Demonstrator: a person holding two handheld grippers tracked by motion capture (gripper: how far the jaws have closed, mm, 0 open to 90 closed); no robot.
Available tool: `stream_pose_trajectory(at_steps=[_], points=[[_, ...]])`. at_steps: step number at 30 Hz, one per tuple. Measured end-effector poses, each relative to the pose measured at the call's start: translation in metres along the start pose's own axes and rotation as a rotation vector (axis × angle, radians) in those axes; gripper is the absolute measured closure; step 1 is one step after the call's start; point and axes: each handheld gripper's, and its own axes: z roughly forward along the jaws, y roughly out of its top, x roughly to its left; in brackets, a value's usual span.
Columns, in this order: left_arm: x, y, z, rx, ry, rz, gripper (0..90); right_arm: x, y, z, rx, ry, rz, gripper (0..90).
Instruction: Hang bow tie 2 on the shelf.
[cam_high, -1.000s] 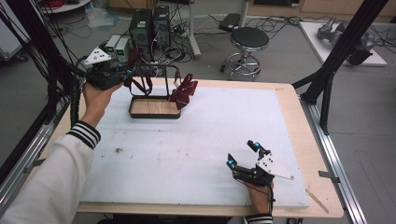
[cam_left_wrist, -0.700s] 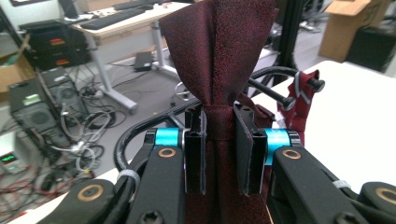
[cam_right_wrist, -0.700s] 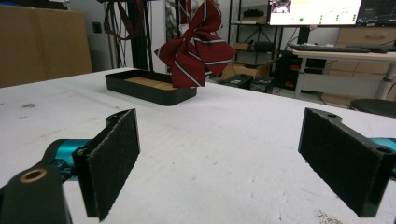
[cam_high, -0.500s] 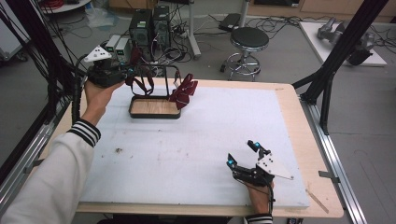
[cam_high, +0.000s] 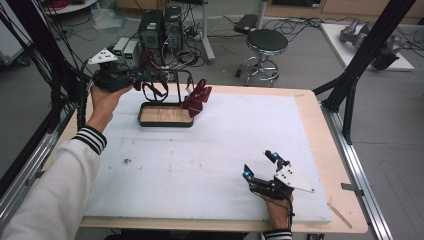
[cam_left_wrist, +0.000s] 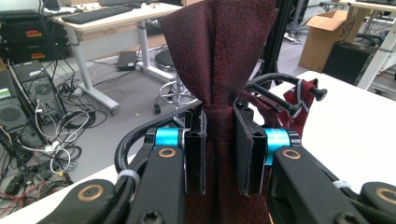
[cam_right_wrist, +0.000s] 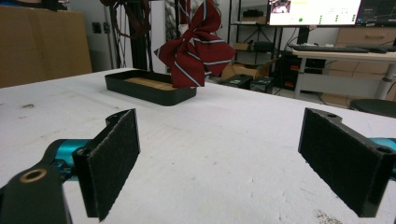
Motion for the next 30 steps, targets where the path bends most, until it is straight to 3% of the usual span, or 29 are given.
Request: stream_pose_trajectory(at_steps=[7,26,30], points=[[0.005,-0.002,0.0,0.001,0.017,-0.006,75.7,0.0,0.0,0.0,0.0,-0.003,-0.002,11.8],[-0.002,-0.003,-0.013,-0.028,-0.047,0.013,75.7,0.001,0.0,0.0,0.006,-0.008,-0.007,11.8],[-0.001,-0.004,-0.012,-0.021,-0.04,0.011,75.7,0.001,0.0,0.001,0.006,-0.011,-0.01,11.8]])
